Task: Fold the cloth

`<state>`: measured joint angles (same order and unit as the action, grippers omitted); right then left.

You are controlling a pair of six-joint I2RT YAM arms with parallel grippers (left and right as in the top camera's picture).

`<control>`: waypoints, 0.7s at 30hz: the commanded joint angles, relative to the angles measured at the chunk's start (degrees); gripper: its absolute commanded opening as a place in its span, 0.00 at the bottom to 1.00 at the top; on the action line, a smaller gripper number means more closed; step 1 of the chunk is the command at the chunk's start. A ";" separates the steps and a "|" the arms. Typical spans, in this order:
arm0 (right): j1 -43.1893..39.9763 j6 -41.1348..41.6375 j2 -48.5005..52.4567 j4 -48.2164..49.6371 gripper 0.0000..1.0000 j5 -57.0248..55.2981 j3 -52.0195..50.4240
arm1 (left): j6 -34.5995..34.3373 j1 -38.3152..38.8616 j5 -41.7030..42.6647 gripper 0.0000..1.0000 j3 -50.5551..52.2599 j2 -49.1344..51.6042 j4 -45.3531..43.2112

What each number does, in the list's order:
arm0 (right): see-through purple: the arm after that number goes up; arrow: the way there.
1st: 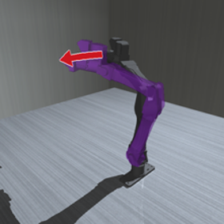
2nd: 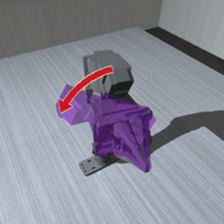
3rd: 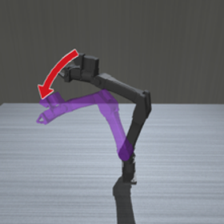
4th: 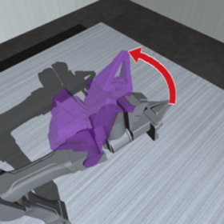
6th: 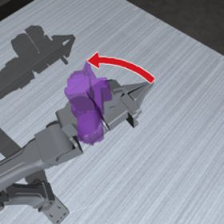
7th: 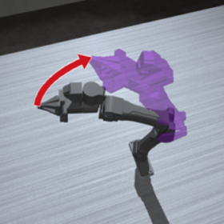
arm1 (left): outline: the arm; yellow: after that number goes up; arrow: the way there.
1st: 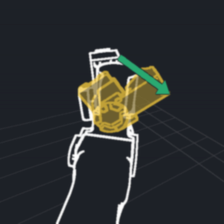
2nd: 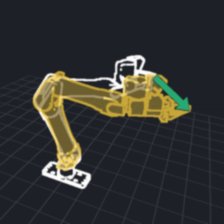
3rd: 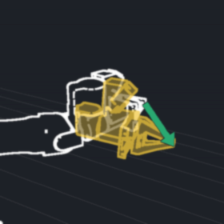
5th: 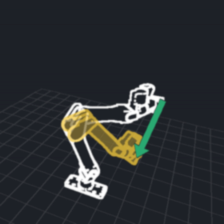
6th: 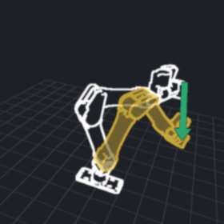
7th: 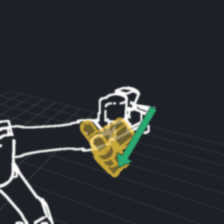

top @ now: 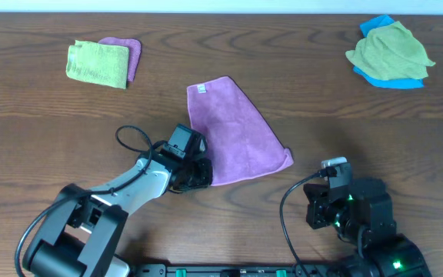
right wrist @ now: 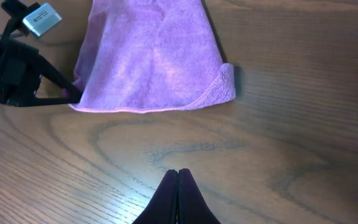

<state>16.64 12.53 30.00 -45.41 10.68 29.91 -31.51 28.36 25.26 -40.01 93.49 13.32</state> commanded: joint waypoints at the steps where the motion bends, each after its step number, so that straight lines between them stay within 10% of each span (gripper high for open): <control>1: 0.26 -0.85 0.02 -0.07 0.01 -0.17 0.33 | -0.15 0.17 -7.65 0.06 2.08 1.03 3.98; 18: 0.26 -0.85 0.02 -0.04 0.01 -0.15 0.33 | 0.63 0.17 -13.70 0.06 2.08 -11.04 16.59; 21: 0.26 -0.85 0.02 -0.02 0.01 -0.15 0.33 | 0.61 0.17 -13.70 0.71 2.08 -11.04 16.50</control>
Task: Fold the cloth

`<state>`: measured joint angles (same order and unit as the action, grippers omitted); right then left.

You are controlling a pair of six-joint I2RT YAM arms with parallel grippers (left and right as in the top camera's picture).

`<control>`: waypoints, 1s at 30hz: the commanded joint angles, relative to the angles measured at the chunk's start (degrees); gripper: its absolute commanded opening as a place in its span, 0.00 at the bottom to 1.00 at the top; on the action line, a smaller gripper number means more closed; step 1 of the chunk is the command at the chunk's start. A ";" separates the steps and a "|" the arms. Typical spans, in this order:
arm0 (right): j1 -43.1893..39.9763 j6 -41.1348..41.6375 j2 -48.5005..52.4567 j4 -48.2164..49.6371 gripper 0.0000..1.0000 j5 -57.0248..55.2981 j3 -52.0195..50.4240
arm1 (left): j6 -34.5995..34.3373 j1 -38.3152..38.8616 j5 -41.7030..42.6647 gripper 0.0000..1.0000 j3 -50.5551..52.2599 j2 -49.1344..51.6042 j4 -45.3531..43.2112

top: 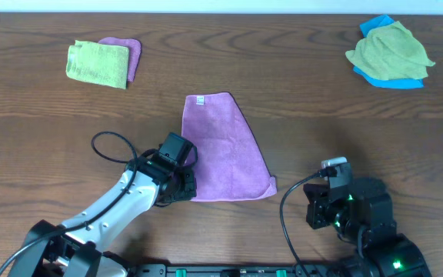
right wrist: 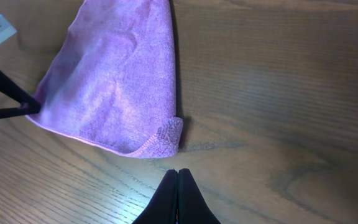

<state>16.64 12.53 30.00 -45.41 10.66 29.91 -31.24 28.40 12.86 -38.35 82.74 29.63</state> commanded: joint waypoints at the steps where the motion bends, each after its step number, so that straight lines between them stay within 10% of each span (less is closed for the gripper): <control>1: 0.26 -0.85 0.02 -0.02 0.02 -0.13 0.33 | 0.35 0.13 -1.38 0.92 0.42 -0.28 0.15; 15: 0.24 -1.07 1.81 4.37 0.01 -0.37 0.33 | 8.17 0.11 -2.54 0.95 -12.00 -3.13 -2.47; 24: 0.24 -2.36 22.34 22.43 0.01 -0.68 3.50 | 13.55 -7.69 2.05 0.98 -18.12 -0.72 -6.62; 28: 0.26 -3.15 29.92 24.50 0.01 -0.07 7.41 | 13.75 -7.72 3.32 0.61 -18.12 2.58 -5.68; 30: 0.26 -4.13 33.07 24.46 0.01 -0.02 9.86 | 13.68 -7.32 4.48 0.28 -18.12 4.59 -6.12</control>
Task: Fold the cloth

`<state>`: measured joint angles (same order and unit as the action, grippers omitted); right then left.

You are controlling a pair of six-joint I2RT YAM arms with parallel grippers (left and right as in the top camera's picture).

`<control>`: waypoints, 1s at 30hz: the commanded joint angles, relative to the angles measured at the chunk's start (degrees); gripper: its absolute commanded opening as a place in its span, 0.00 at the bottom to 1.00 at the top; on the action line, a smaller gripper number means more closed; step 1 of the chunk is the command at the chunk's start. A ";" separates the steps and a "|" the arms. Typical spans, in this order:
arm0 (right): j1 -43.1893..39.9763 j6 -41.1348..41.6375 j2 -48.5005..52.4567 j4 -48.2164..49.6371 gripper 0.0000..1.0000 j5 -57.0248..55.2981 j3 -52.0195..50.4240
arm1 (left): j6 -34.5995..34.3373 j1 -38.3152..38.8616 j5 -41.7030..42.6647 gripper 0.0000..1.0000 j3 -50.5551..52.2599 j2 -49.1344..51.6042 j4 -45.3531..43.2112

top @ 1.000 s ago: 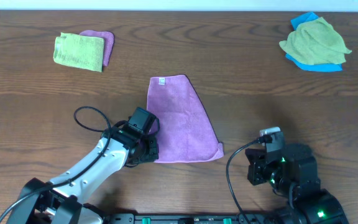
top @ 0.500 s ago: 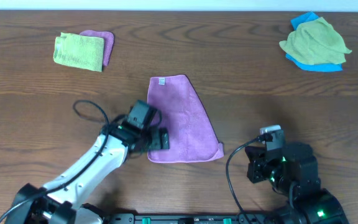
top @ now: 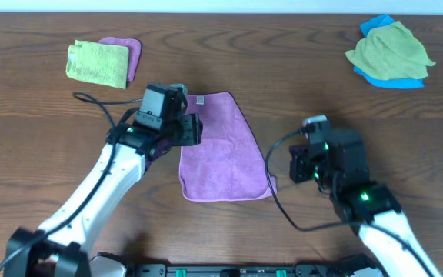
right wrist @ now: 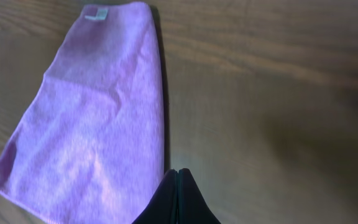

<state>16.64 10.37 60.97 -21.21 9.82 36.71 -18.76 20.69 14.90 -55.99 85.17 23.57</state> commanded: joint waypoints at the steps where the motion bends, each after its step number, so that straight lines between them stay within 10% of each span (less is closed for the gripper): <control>1: 0.26 -2.49 3.19 0.28 0.01 0.85 4.11 | 1.16 0.46 3.10 0.10 -0.48 3.39 -0.37; 30: 0.26 -6.56 23.82 10.14 0.01 20.48 5.92 | 0.81 1.86 1.44 0.06 -0.48 13.75 1.33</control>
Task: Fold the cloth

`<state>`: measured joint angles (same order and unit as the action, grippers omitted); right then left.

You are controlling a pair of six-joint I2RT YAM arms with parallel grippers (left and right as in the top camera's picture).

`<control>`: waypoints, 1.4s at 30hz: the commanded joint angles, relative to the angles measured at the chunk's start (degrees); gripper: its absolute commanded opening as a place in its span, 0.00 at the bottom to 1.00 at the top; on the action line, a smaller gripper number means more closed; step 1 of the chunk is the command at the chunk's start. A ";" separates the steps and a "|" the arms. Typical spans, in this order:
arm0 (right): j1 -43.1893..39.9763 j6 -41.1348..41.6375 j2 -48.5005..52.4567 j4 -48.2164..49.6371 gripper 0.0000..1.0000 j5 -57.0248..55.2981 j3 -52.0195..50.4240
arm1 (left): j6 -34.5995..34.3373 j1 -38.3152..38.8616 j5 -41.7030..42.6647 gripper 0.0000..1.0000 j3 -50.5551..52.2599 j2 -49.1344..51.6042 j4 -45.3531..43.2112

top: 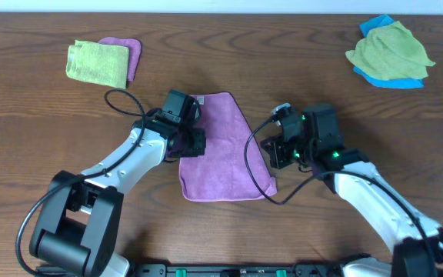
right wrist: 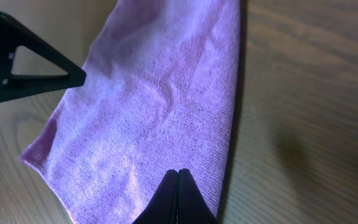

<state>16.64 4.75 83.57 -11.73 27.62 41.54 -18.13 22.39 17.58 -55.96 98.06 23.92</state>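
The purple cloth (top: 223, 150) lies flat mid-table, narrow at its far end with a white tag, wider toward the near edge. In the right wrist view the cloth (right wrist: 148, 106) fills the middle. My right gripper (right wrist: 178, 172) is shut, with its tips over the cloth just inside its right edge and nothing between the fingers. In the overhead view the right gripper (top: 275, 156) sits at that edge. My left gripper (top: 191, 144) is at the cloth's left edge. One black finger (right wrist: 39, 62) points at that edge. Its jaw gap is hidden.
A folded green cloth (top: 97, 63) lies on a purple one (top: 132, 55) at the far left. A crumpled green cloth (top: 391, 48) lies on a blue one (top: 394, 80) at the far right. Brown wooden table (top: 321, 100).
My right gripper has moved left, from beside the cloth's right edge to over that edge. My left gripper has shifted nearer along the left edge. The cloth has stayed put.
At first my left gripper was at the slanted cloth's near left corner, with the right arm back at the front right. Then the cloth lay nearer and straighter. Later the left gripper was at the far left edge and the right arm beside the cloth. Now both flank it.
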 commanded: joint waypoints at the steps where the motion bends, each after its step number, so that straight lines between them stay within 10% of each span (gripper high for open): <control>1: 0.26 -0.66 1.86 1.09 0.01 2.67 1.09 | 0.17 0.15 -1.99 0.06 -0.48 0.85 1.75; 42: 0.24 -4.46 3.54 0.46 0.01 0.87 1.11 | 5.92 2.23 -10.56 0.06 -6.10 7.72 -4.87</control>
<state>16.64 1.72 86.76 -11.31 28.64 41.54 -13.37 24.88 7.90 -60.73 105.47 18.65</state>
